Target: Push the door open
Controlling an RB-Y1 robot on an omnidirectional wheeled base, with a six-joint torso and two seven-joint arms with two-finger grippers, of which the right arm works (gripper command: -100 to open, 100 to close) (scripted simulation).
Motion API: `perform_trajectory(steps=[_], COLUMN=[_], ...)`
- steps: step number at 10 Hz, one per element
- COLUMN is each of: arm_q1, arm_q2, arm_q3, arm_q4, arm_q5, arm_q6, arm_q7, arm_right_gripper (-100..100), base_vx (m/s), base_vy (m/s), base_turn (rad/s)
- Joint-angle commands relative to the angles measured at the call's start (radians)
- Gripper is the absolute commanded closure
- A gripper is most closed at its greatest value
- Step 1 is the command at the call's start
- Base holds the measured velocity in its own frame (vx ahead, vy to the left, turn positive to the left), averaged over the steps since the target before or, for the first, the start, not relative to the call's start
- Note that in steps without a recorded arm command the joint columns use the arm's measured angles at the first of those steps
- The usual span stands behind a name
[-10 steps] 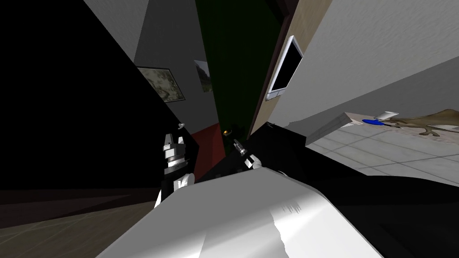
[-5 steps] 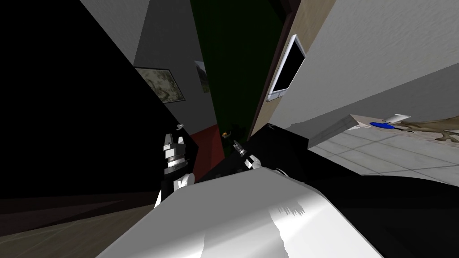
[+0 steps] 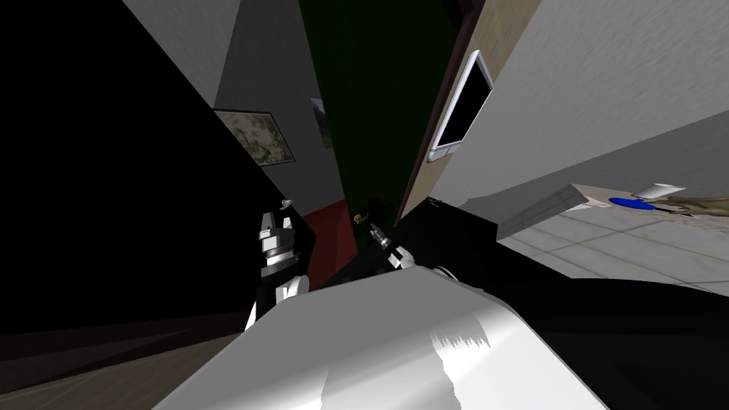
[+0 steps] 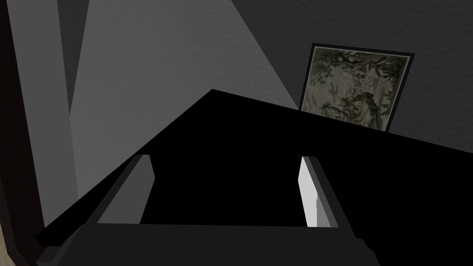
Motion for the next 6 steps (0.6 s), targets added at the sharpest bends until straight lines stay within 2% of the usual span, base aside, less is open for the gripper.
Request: perform_trajectory(steps=[1,4,6], arm_q1=[-0.001,-0.002,-0.002], arm_q2=[0.004,0.015,0.022], arm_q3=[-0.002,-0.009,-0.012], arm_q4=[0.003,0.011,0.015], arm_q5=[-0.003,-0.012,-0.016], arm_q6=[0.0,0.002,0.003], arm_q7=[0.007,0.024,0.032], arm_right_gripper=[-100,-100,-100], base_vx=[0.18,0.184,0.191], base_vy=[0.059,0.084,0.045], base_turn=[0.026,0.039,0.035])
